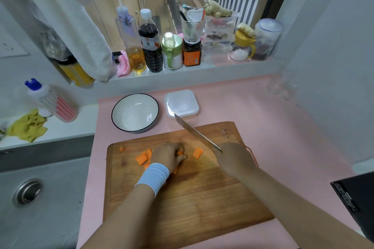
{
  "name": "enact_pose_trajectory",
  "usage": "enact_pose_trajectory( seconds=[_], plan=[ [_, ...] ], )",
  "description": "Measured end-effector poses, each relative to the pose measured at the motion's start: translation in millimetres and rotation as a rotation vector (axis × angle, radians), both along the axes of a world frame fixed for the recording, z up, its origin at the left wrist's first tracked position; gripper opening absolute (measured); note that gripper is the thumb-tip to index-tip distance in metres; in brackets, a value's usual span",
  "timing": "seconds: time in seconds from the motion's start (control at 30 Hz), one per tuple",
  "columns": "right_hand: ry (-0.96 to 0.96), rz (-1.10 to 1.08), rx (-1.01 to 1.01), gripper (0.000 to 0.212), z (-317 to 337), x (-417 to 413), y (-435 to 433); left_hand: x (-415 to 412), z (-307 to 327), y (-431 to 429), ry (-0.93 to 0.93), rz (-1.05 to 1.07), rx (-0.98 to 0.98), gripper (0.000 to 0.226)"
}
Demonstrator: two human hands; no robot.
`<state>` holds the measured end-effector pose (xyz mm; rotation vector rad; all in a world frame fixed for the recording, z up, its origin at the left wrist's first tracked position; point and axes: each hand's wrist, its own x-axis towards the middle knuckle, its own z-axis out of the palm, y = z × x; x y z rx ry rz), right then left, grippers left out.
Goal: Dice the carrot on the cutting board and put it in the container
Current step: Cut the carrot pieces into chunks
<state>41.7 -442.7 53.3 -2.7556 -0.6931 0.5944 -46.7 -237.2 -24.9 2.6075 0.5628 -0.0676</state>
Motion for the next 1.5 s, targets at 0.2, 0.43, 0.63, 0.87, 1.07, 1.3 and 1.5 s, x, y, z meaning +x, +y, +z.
enact_pose_trajectory(
  seconds=[0.2,0.43,0.63,0.87,1.07,1.3,1.5],
  plan=[
    [-0.185,0.134,0.002,0.015,7.3,-4.8,-18.4,3.5,-5.2,-12.8,-0.106,-0.098,0.174,0.04],
    [-0.227,0.145,0.064,0.023,11.3,-7.6,-25.8,12.7,-17.9,-42.8,-0.207,-0.329,0.075,0.022],
    [-0.23,0.157,0.119,0.021,11.7,-7.7,-25.6,-10.7,-18.5,-9.9,-0.291,-0.284,0.087,0.016],
    [-0.284,0.222,0.095,0.002,9.8,-13.7,-19.1,-38.3,14.9,21.5,-0.401,0.557,-0.167,0.029],
    [-0.341,0.382,0.082,0.013,9.6,-21.9,-11.2,-13.2,56.6,14.1,-0.401,0.336,-0.335,0.021],
    [-0.424,0.508,0.024,0.025,12.7,-33.3,0.9,0.7,47.6,-22.6,-0.125,-0.059,-0.223,0.021],
    [-0.386,0.466,-0.094,0.015,22.2,-36.8,3.1,-6.2,49.9,-22.2,-0.144,-0.032,-0.325,0.022]
  ],
)
